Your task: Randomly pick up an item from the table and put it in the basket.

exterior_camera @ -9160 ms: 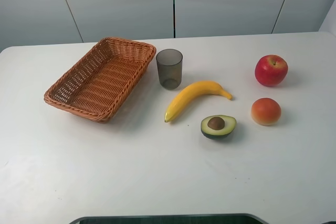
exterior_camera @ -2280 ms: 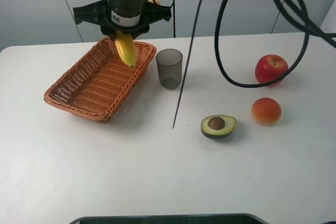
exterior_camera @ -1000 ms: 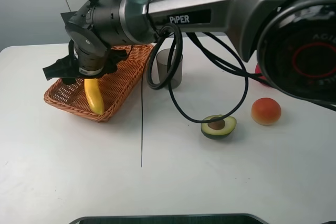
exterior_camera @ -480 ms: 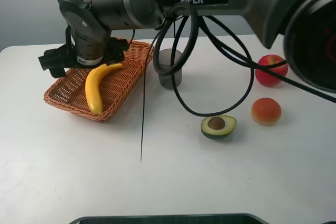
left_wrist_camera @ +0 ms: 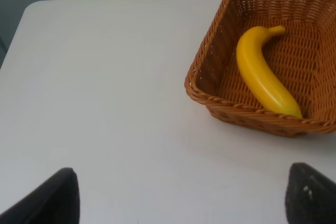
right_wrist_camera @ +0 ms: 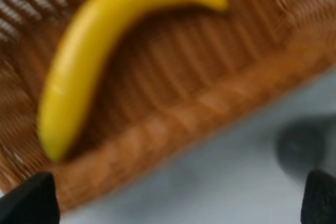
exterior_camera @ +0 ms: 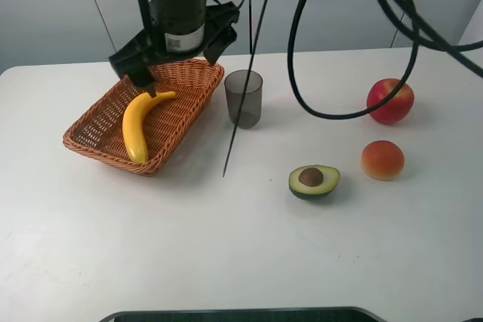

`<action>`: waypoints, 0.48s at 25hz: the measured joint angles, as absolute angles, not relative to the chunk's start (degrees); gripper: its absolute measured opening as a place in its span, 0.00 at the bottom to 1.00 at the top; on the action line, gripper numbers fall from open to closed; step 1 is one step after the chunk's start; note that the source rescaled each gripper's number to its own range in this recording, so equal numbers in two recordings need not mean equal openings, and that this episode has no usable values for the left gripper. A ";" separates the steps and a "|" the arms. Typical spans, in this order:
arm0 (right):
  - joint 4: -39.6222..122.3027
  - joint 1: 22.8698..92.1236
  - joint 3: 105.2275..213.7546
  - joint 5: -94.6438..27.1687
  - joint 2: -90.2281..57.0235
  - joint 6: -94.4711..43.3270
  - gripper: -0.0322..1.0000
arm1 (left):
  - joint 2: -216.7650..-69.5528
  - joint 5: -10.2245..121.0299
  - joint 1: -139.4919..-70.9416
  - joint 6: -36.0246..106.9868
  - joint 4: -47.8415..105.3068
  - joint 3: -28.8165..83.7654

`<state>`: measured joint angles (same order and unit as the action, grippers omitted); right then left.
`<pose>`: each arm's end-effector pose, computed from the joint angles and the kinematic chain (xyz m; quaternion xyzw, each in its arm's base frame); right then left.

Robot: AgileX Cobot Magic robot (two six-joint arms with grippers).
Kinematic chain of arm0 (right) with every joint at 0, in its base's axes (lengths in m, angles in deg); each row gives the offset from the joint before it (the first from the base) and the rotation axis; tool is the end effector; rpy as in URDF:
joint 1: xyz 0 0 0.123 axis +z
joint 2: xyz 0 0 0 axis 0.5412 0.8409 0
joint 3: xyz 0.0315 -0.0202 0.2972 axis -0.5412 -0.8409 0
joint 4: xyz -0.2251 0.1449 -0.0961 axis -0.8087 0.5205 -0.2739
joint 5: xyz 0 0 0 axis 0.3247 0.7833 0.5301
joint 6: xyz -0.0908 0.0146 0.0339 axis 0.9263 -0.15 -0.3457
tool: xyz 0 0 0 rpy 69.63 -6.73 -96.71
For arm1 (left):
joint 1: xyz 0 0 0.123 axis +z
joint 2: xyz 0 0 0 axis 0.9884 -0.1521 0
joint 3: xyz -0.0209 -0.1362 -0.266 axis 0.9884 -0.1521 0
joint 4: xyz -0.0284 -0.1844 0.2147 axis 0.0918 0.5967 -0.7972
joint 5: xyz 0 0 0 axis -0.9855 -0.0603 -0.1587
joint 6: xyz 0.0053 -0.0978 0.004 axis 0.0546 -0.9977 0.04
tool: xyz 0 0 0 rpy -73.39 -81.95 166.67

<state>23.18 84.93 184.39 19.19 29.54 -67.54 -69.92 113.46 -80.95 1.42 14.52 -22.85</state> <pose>0.3151 0.3805 0.2448 -0.3069 0.9341 0.0251 0.1806 0.0132 0.0012 0.2916 -0.0027 0.8552 0.0077 0.5182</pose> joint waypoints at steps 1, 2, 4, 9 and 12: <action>23.75 84.03 183.24 19.92 28.54 -67.01 1.00 | -69.92 113.46 -80.95 1.42 14.52 -22.85; 24.28 82.83 181.46 20.43 26.98 -66.58 1.00 | -69.92 113.46 -80.95 1.42 14.52 -22.85; 25.61 80.25 176.92 20.69 24.07 -66.30 1.00 | -69.92 113.46 -80.95 1.42 14.52 -22.85; 27.68 74.09 164.16 19.75 14.66 -66.02 1.00 | -69.92 113.46 -80.95 1.42 14.52 -22.85; 29.02 69.82 156.62 17.79 8.00 -66.02 1.00 | -69.92 113.46 -80.95 1.42 14.52 -22.85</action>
<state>29.02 69.82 156.62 17.79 8.00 -66.02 -69.92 113.46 -80.95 1.42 14.52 -22.85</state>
